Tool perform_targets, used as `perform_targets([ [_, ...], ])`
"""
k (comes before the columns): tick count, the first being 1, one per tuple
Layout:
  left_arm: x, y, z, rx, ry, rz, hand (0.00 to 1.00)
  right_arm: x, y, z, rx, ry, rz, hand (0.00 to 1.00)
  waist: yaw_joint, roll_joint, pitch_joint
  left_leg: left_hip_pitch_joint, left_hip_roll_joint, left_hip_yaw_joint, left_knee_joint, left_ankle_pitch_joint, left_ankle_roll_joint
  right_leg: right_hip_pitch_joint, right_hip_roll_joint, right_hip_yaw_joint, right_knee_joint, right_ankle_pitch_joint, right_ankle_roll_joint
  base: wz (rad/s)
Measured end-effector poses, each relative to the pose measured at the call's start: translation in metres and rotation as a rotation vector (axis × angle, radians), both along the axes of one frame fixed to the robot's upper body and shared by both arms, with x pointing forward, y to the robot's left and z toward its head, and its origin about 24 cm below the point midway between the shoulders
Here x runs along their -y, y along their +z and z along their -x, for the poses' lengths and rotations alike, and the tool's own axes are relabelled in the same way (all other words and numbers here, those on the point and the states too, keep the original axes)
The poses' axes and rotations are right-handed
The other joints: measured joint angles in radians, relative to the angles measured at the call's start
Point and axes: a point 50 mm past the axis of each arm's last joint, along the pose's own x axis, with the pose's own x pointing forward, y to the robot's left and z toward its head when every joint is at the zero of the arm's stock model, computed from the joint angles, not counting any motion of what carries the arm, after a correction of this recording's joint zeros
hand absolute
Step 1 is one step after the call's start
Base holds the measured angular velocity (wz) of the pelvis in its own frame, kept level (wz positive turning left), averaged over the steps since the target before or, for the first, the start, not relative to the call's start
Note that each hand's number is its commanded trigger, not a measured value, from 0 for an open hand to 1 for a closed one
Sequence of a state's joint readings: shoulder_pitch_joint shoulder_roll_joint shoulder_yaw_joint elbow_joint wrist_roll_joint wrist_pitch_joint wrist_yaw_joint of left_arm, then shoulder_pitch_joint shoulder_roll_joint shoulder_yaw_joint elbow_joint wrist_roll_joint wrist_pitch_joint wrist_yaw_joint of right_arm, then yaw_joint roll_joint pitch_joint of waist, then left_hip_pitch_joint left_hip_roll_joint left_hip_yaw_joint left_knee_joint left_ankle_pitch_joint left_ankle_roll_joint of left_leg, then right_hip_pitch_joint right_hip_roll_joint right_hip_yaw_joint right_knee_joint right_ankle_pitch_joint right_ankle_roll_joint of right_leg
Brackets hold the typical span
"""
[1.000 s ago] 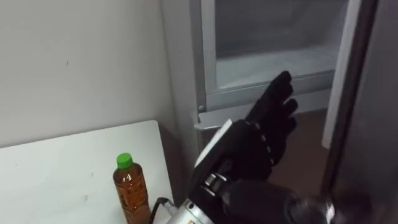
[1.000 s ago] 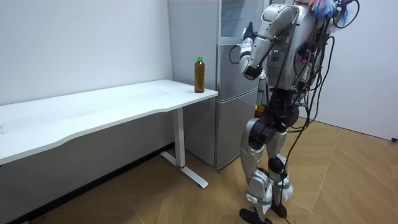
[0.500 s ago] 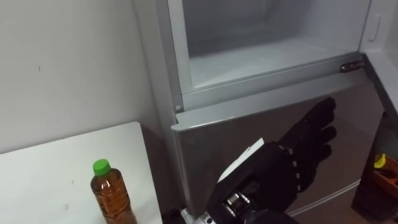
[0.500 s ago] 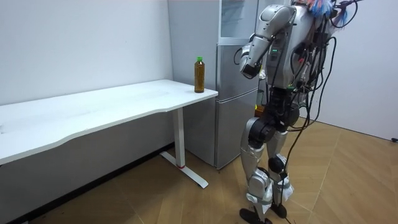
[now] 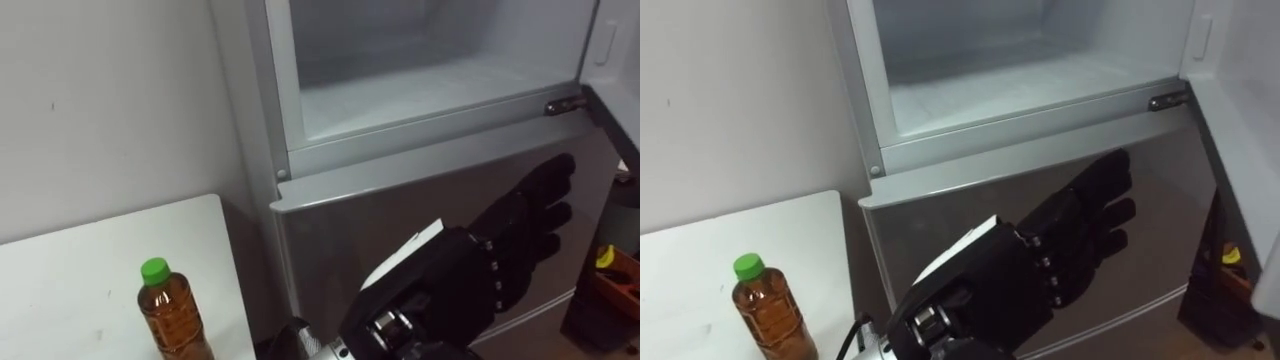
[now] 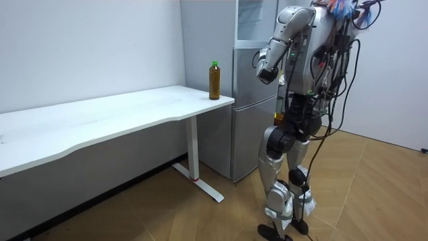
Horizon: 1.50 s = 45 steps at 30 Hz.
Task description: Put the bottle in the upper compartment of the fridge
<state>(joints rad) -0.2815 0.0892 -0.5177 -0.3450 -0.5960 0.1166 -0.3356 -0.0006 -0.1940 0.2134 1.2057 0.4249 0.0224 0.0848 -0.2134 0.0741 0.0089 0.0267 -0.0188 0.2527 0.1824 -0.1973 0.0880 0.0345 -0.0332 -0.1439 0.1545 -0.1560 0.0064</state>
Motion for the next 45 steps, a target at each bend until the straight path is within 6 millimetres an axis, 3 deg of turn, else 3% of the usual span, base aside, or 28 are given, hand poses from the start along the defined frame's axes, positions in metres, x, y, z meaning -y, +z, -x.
perform_targets([
  [6,0.001,0.0,0.001,0.002,-0.007,-0.002,0.0,0.001,0.0,0.001,-0.001,-0.001,0.001,0.0,-0.005,0.008,-0.0051,0.006,0.005,0.014,0.0,-0.002,-0.003,0.0,0.002,0.004,-0.001,0.001,-0.002,-0.08],
  [19,0.005,-0.002,-0.002,-0.003,-0.016,-0.02,0.0,0.001,0.001,-0.001,0.006,0.002,-0.01,0.0,-0.031,0.007,-0.0011,0.035,0.007,0.047,-0.022,-0.005,-0.007,0.002,0.008,0.041,0.002,0.001,-0.002,-0.1],
  [20,0.005,-0.001,-0.003,0.002,-0.016,-0.021,0.1,0.001,0.001,-0.001,0.006,0.0,-0.012,0.0,-0.032,0.007,-0.0006,0.034,0.007,0.047,-0.023,-0.005,-0.008,0.002,0.009,0.043,0.0,0.001,-0.002,-0.05],
  [22,0.006,0.002,-0.003,0.015,-0.02,-0.021,0.52,0.001,0.001,-0.001,0.006,0.0,-0.013,0.0,-0.033,0.006,-0.0005,0.035,0.007,0.047,-0.025,-0.006,-0.009,0.001,0.01,0.046,-0.001,0.001,-0.002,-0.04],
  [23,0.007,0.004,-0.004,0.022,-0.022,-0.02,0.61,0.001,0.001,-0.002,0.006,-0.001,-0.016,0.0,-0.035,0.006,-0.0005,0.037,0.007,0.047,-0.03,-0.006,-0.009,0.001,0.011,0.049,-0.002,0.001,-0.002,-0.04],
  [26,0.01,0.007,-0.003,0.035,-0.036,-0.028,0.72,0.001,0.001,-0.002,0.007,-0.007,-0.024,0.0,-0.037,0.006,0.0003,0.038,0.008,0.047,-0.032,-0.007,-0.011,0.001,0.014,0.058,-0.004,0.001,-0.002,-0.06],
  [30,0.011,0.006,-0.005,0.026,-0.025,-0.034,0.69,0.001,0.001,-0.002,0.004,-0.013,-0.03,0.0,-0.042,0.007,0.0008,0.038,0.008,0.047,-0.032,-0.008,-0.013,0.001,0.016,0.061,-0.006,0.001,-0.002,-0.04],
  [39,0.013,0.009,-0.005,0.029,-0.029,-0.039,0.51,0.002,0.001,-0.004,0.0,-0.03,-0.044,0.0,-0.059,0.021,-0.0001,0.038,0.012,0.066,-0.037,-0.013,-0.019,-0.007,0.02,0.065,-0.019,0.001,-0.003,-0.06],
  [40,0.014,0.011,-0.005,0.04,-0.039,-0.041,0.4,0.003,0.001,-0.004,0.0,-0.035,-0.044,0.0,-0.059,0.025,0.0005,0.039,0.013,0.072,-0.037,-0.013,-0.019,-0.008,0.02,0.069,-0.018,0.001,-0.004,-0.16],
  [45,0.015,0.013,-0.005,0.04,-0.058,-0.037,0.24,0.007,0.003,-0.004,0.007,-0.044,-0.052,0.0,-0.067,0.038,0.0012,0.04,0.013,0.076,-0.036,-0.013,-0.019,-0.012,0.022,0.089,-0.017,0.002,-0.004,-0.12],
])
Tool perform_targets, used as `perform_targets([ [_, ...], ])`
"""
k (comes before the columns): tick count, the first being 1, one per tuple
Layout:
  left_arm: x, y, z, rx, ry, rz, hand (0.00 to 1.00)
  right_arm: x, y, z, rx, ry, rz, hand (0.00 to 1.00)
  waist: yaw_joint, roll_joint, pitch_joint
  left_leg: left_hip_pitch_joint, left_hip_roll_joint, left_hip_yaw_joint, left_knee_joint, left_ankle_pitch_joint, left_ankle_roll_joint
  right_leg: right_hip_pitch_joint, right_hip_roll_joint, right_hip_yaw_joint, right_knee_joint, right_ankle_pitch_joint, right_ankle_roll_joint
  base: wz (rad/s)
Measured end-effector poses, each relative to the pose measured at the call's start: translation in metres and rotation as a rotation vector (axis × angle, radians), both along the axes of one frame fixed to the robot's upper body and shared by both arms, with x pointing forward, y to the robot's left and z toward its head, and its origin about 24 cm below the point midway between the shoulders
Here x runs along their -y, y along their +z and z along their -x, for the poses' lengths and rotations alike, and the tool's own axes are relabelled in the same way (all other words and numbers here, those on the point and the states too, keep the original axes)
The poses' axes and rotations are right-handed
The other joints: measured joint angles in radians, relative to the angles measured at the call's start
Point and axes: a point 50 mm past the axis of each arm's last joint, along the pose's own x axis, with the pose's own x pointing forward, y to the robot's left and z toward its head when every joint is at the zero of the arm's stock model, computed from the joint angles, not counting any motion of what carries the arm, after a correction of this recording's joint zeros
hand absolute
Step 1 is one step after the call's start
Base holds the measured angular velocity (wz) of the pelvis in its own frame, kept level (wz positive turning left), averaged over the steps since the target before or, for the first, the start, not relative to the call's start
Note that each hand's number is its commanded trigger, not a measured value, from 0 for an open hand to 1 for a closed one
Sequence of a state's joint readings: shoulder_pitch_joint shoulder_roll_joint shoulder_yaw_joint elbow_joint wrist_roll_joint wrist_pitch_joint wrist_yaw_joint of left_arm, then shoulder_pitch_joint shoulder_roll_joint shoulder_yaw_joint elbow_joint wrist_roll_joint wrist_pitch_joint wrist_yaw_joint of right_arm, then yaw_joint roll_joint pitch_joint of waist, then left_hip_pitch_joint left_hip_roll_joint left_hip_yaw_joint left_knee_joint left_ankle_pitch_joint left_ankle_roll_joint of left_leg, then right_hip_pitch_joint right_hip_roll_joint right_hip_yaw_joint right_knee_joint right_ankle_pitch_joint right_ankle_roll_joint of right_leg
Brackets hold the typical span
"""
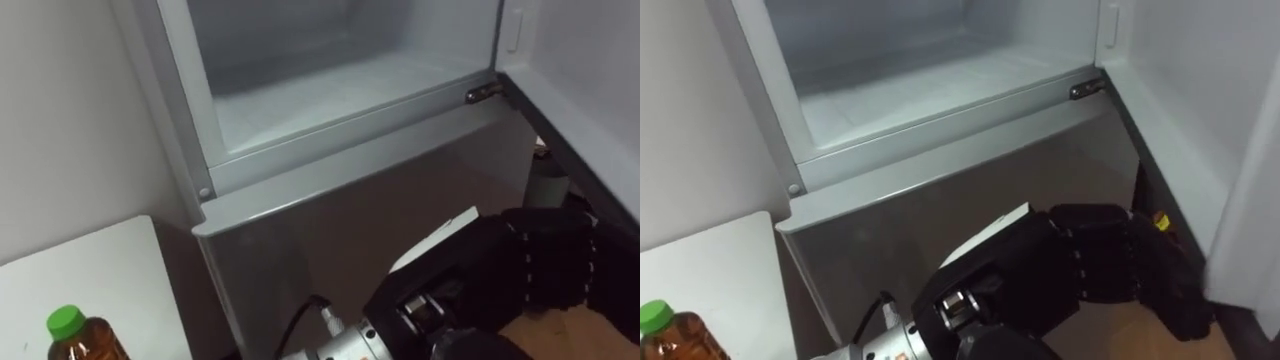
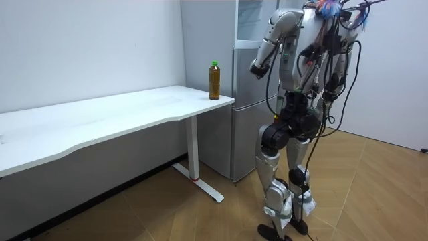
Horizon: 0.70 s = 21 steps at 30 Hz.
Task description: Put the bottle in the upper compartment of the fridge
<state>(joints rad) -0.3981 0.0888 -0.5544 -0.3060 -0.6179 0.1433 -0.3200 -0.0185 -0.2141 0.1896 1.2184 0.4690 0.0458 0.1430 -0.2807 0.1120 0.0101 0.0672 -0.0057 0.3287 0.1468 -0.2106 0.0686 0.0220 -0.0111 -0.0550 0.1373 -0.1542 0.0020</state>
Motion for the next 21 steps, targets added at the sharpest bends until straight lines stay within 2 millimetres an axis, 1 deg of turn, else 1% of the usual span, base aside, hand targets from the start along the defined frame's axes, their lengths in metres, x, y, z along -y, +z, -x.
perform_targets([
  [1,0.0002,0.0,0.0003,0.002,-0.007,-0.001,0.14,0.0005,0.0002,-0.0002,0.003,-0.006,-0.005,0.0,-0.003,0.0,0.0001,0.0,0.0,0.001,0.0,0.0,0.0,-0.001,0.0,0.002,0.0,0.0,0.0,-0.04],
  [3,0.0004,-0.0003,0.0007,0.005,-0.016,-0.003,0.02,0.0018,0.0006,-0.0001,0.006,-0.013,-0.008,0.0,-0.008,0.0,0.0001,0.001,0.0,0.003,0.001,0.0,0.0,-0.001,0.0,0.004,0.0,0.0,0.0,-0.04],
  [4,0.0005,-0.0005,0.0009,0.006,-0.02,-0.005,0.0,0.0025,0.0008,-0.0002,0.006,-0.013,-0.007,0.0,-0.013,0.0,0.0001,0.001,0.0,0.005,0.001,0.0,0.0,-0.002,0.0,0.006,0.0,0.0,0.0,-0.09],
  [7,0.0007,-0.0008,0.001,0.006,-0.024,-0.007,0.0,0.0031,0.001,-0.0004,0.007,-0.013,-0.006,0.0,-0.02,0.0,0.0002,0.003,-0.001,0.01,0.005,0.0,0.0,-0.001,-0.001,0.015,0.001,0.0,0.0,-0.11],
  [10,0.0007,-0.0013,0.0006,0.004,-0.023,-0.009,0.0,0.0032,0.0011,-0.0007,0.008,-0.01,-0.004,0.0,-0.032,-0.001,0.0006,0.005,-0.001,0.01,0.006,0.0,0.0,0.001,-0.002,0.013,0.002,0.0,0.0,-0.01],
  [14,0.0008,-0.0034,-0.0017,-0.01,-0.01,-0.014,0.0,0.0032,0.0011,-0.0008,0.008,-0.011,-0.003,0.0,-0.042,-0.005,0.0039,0.016,0.0,0.01,0.005,0.0,0.0,0.012,-0.002,0.012,0.001,-0.001,0.0,0.0],
  [21,0.0007,-0.0038,-0.0026,-0.019,0.006,-0.013,0.0,0.0034,0.0011,-0.001,0.006,-0.011,0.006,0.0,-0.043,-0.008,0.0057,0.016,-0.001,0.009,0.006,0.0,0.0,0.012,-0.002,0.012,0.002,-0.001,0.001,0.0],
])
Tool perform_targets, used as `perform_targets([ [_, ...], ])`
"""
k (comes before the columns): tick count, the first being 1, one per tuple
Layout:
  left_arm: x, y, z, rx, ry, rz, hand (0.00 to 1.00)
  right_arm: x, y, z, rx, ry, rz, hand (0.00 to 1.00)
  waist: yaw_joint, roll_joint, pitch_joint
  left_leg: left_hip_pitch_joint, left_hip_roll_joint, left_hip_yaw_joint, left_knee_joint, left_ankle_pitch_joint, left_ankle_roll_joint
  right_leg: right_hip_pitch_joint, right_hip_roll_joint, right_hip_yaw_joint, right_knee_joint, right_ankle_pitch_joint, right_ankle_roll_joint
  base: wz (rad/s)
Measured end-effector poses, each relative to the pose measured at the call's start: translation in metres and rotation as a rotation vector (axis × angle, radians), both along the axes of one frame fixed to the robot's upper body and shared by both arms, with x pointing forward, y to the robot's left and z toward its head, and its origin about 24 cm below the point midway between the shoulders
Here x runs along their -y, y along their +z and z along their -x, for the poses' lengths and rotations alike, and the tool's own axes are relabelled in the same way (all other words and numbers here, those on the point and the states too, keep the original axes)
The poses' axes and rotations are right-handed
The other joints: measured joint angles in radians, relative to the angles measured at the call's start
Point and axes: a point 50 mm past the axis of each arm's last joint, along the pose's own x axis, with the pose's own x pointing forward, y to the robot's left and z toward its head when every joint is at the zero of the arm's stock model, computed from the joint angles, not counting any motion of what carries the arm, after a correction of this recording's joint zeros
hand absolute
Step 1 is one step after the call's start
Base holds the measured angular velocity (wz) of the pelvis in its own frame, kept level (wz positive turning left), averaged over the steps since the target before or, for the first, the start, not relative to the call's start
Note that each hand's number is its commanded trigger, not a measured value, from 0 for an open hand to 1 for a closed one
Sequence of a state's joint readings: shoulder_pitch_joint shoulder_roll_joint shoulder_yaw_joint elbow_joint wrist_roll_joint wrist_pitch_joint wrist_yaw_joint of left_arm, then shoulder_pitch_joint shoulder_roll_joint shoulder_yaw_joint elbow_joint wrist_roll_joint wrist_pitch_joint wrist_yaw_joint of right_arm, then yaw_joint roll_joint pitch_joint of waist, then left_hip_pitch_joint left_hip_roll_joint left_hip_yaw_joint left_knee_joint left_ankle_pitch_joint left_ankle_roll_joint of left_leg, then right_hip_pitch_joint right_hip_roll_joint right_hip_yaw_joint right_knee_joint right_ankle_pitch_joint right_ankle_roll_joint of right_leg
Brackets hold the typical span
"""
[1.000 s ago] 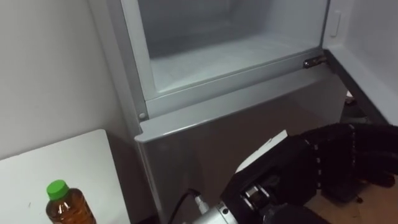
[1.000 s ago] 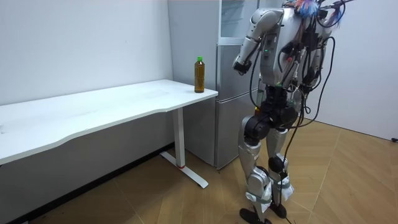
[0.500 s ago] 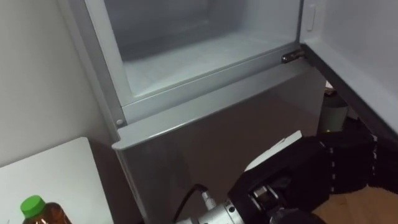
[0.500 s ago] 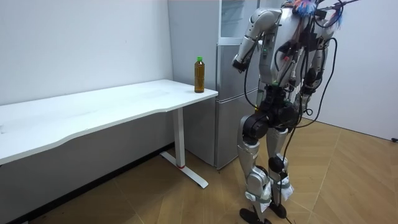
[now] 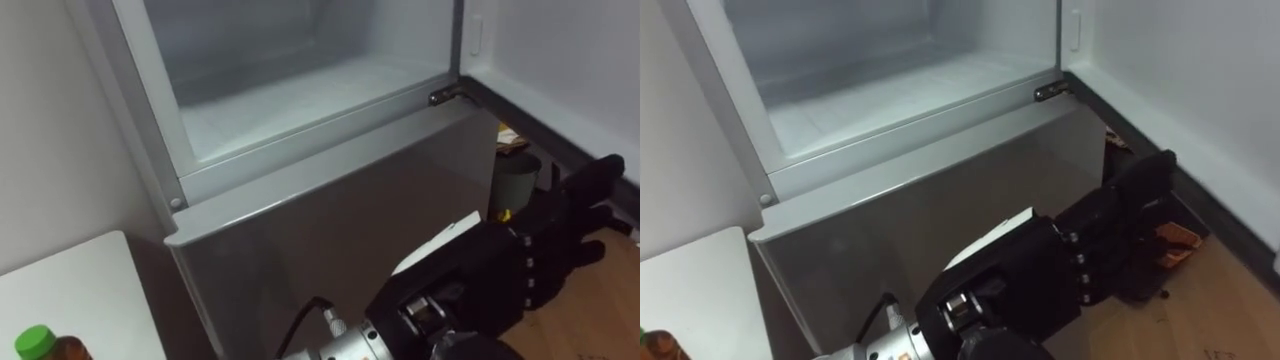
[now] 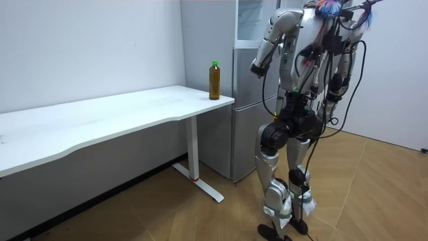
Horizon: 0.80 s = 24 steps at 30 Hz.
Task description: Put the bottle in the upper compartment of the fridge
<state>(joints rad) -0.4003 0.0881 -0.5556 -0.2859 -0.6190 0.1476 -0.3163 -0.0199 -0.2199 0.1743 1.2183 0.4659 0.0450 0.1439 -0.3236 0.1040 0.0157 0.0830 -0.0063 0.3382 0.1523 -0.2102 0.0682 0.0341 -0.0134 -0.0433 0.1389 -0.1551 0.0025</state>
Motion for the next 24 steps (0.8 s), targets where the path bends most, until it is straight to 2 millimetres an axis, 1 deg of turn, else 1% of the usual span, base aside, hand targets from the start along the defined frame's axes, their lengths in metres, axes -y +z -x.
perform_targets([
  [4,0.0,-0.001,-0.001,-0.004,0.004,-0.001,0.0,-0.001,0.0,-0.001,0.001,0.002,-0.001,0.0,0.004,-0.008,0.0056,-0.002,0.0,-0.005,0.0,0.0,0.0,0.0,0.0,-0.007,0.0,0.0,0.0,0.03],
  [6,0.0,-0.003,-0.002,-0.011,0.009,-0.009,0.0,-0.001,0.0,-0.001,0.004,0.002,-0.001,0.0,0.012,-0.014,0.009,-0.003,0.0,-0.009,0.0,0.0,0.0,0.0,0.0,-0.013,0.001,0.0,0.0,0.07],
  [7,-0.001,-0.005,-0.003,-0.019,0.016,-0.015,0.0,-0.001,0.0,-0.001,0.003,0.002,0.0,0.0,0.022,-0.018,0.0115,-0.004,0.001,-0.01,0.0,0.0,0.0,0.0,0.0,-0.015,0.002,0.0,-0.001,0.05],
  [9,-0.001,-0.008,-0.005,-0.033,0.026,-0.025,0.0,-0.003,-0.001,-0.001,-0.001,0.0,0.013,0.0,0.032,-0.024,0.0101,-0.011,0.001,-0.014,0.005,0.0,0.0,-0.003,-0.001,-0.023,0.002,-0.001,-0.001,0.12],
  [10,-0.003,-0.01,-0.006,-0.04,0.039,-0.033,0.0,-0.003,-0.001,-0.002,0.0,0.009,0.02,0.0,0.035,-0.027,0.0088,-0.021,0.001,-0.015,0.013,0.0,0.0,-0.005,-0.004,-0.033,0.002,-0.001,-0.001,0.19],
  [12,-0.006,-0.015,-0.007,-0.052,0.051,-0.045,0.0,-0.002,-0.001,0.0,-0.006,0.021,0.031,0.0,0.056,-0.03,0.0072,-0.023,0.001,-0.015,0.014,0.0,0.0,-0.005,-0.004,-0.039,0.001,0.0,-0.001,0.12],
  [13,-0.01,-0.02,-0.006,-0.071,0.061,-0.053,0.0,-0.002,-0.001,0.0,-0.009,0.026,0.034,0.0,0.073,-0.033,0.005,-0.021,0.002,-0.018,0.014,0.0,0.0,0.0,-0.004,-0.043,0.003,0.0,-0.002,0.05],
  [14,-0.013,-0.028,-0.005,-0.095,0.073,-0.065,0.0,-0.003,-0.001,0.002,-0.011,0.024,0.031,0.0,0.088,-0.037,0.0006,-0.022,0.002,-0.026,0.016,0.0,0.0,0.001,-0.005,-0.057,0.005,0.0,-0.002,0.08],
  [15,-0.016,-0.031,-0.004,-0.108,0.08,-0.07,0.0,-0.004,-0.001,0.002,-0.011,0.025,0.029,0.0,0.094,-0.038,-0.0011,-0.024,0.003,-0.03,0.017,0.0,0.0,0.001,-0.006,-0.071,0.005,0.0,-0.002,0.15],
  [16,-0.019,-0.037,-0.004,-0.128,0.094,-0.08,0.0,-0.005,-0.002,0.002,-0.011,0.033,0.028,0.0,0.109,-0.039,-0.0025,-0.028,0.003,-0.041,0.018,0.0,0.0,0.001,-0.008,-0.089,0.005,0.0,-0.002,0.25],
  [17,-0.021,-0.04,-0.004,-0.14,0.105,-0.086,0.0,-0.006,-0.002,0.001,-0.011,0.035,0.026,0.0,0.119,-0.039,-0.0026,-0.034,0.003,-0.044,0.02,0.0,0.0,0.0,-0.011,-0.105,0.005,0.0,-0.002,0.28],
  [19,-0.027,-0.044,-0.005,-0.143,0.137,-0.102,0.0,-0.009,-0.002,0.001,-0.008,0.038,0.017,0.0,0.138,-0.04,-0.0032,-0.036,0.003,-0.045,0.021,0.0,0.0,0.001,-0.012,-0.115,0.007,-0.001,-0.003,0.22],
  [20,-0.032,-0.046,-0.006,-0.14,0.16,-0.116,0.0,-0.012,-0.003,-0.001,-0.001,0.05,0.012,0.0,0.142,-0.04,-0.0033,-0.037,0.003,-0.051,0.023,0.0,0.0,0.004,-0.014,-0.125,0.009,-0.002,-0.003,0.17],
  [21,-0.034,-0.047,-0.006,-0.139,0.172,-0.121,0.0,-0.013,-0.003,-0.002,0.002,0.056,0.009,0.0,0.142,-0.04,-0.0034,-0.036,0.002,-0.053,0.024,0.0,0.0,0.005,-0.014,-0.127,0.011,-0.002,-0.003,0.15],
  [24,-0.043,-0.058,-0.003,-0.159,0.221,-0.125,0.0,-0.016,-0.003,-0.002,0.016,0.061,0.0,0.0,0.167,-0.047,-0.0049,-0.026,0.002,-0.054,0.028,0.0,0.0,0.018,-0.016,-0.131,0.012,-0.004,-0.003,0.02],
])
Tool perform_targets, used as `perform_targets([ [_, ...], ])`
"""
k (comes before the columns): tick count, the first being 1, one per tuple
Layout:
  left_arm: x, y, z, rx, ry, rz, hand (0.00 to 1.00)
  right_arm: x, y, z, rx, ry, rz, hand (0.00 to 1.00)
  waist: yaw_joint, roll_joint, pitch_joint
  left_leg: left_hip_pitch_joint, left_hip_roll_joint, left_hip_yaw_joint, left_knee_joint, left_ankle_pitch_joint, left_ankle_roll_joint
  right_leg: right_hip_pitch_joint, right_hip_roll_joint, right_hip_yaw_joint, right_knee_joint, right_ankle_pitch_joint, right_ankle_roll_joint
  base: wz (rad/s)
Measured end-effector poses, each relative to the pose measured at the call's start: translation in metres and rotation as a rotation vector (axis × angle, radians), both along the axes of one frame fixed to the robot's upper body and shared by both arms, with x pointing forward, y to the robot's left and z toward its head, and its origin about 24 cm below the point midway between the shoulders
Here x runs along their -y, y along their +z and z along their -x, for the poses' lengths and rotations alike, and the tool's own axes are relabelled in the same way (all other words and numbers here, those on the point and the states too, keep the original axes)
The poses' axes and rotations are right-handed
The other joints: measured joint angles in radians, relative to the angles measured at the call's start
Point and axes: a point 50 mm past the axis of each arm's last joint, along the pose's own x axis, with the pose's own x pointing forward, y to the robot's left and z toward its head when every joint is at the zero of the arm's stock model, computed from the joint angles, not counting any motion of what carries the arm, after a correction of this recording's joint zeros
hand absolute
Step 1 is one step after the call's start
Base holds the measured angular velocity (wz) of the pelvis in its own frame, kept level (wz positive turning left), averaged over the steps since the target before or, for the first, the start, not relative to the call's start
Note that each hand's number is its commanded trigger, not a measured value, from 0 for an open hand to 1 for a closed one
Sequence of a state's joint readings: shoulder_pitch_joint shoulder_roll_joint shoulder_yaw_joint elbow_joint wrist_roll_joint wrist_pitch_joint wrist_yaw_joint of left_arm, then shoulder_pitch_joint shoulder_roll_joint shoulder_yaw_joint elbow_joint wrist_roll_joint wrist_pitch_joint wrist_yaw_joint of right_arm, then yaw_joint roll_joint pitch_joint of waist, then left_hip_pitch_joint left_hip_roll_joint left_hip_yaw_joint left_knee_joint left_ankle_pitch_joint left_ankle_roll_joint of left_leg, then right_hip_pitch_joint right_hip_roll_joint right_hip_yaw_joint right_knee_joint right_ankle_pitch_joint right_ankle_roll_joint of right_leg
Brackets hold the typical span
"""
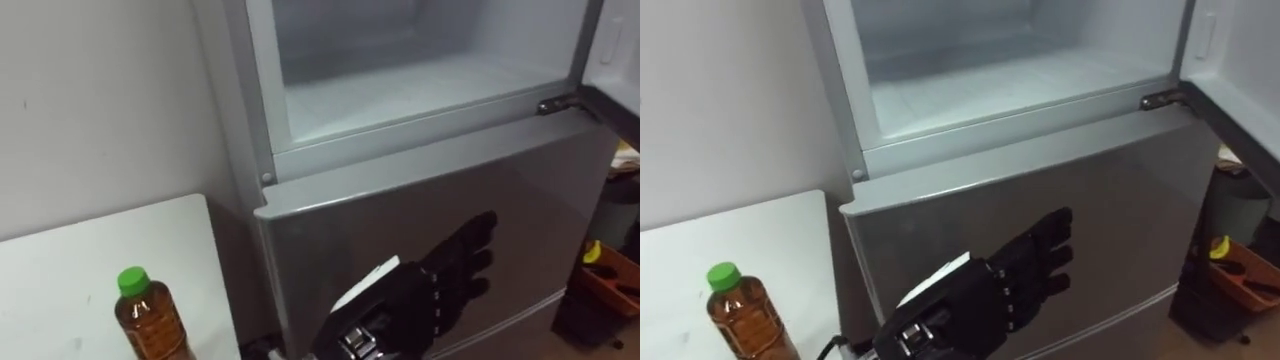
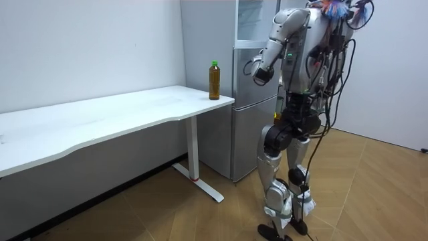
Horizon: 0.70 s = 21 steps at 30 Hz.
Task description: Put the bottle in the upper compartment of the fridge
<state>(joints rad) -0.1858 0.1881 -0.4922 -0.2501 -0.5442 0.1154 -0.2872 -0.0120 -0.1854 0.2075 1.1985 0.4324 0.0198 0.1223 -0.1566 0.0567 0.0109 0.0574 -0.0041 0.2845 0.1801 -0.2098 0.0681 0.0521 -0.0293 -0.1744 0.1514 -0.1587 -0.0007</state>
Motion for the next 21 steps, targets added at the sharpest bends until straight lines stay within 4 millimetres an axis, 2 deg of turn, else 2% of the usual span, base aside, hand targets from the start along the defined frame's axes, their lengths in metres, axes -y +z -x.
perform_targets([
  [2,-0.01,-0.013,0.004,-0.046,0.043,-0.014,0.0,-0.001,0.0,0.002,-0.003,0.001,0.0,0.0,0.011,-0.013,-0.0083,0.003,0.001,-0.002,0.003,0.0,0.0,0.004,0.0,-0.004,0.001,-0.003,-0.001,0.02],
  [3,-0.012,-0.015,0.005,-0.054,0.051,-0.018,0.0,0.0,0.0,0.001,0.0,0.001,0.001,0.0,0.015,-0.016,-0.0084,0.003,0.001,-0.003,0.004,0.0,0.0,0.004,0.0,-0.004,0.001,-0.003,-0.002,0.06],
  [6,-0.021,-0.02,0.005,-0.066,0.089,-0.025,0.0,0.001,0.001,0.0,0.014,0.0,0.012,0.0,0.027,-0.024,-0.0074,0.002,0.001,-0.015,0.008,0.0,0.0,0.01,-0.003,-0.017,0.002,-0.003,-0.002,0.15],
  [10,-0.038,-0.034,0.009,-0.083,0.168,-0.047,0.0,-0.001,0.002,-0.005,0.051,0.01,0.0,0.0,0.044,-0.024,-0.0072,0.006,0.002,-0.015,0.006,0.0,0.0,0.016,-0.003,-0.027,0.004,-0.003,-0.002,0.04],
  [16,-0.056,-0.078,0.031,-0.175,0.233,-0.233,0.0,0.001,0.004,-0.005,0.08,-0.005,-0.026,0.0,0.043,-0.025,-0.0067,0.004,0.003,-0.022,0.007,0.0,0.0,0.02,-0.002,-0.042,0.002,-0.003,-0.003,0.07],
  [21,-0.063,-0.112,0.036,-0.274,0.245,-0.352,0.0,-0.001,0.004,-0.006,0.092,-0.004,-0.041,0.0,0.038,-0.035,-0.0002,0.006,0.002,-0.024,0.005,0.0,-0.001,0.029,-0.003,-0.05,0.001,-0.003,-0.002,0.03],
])
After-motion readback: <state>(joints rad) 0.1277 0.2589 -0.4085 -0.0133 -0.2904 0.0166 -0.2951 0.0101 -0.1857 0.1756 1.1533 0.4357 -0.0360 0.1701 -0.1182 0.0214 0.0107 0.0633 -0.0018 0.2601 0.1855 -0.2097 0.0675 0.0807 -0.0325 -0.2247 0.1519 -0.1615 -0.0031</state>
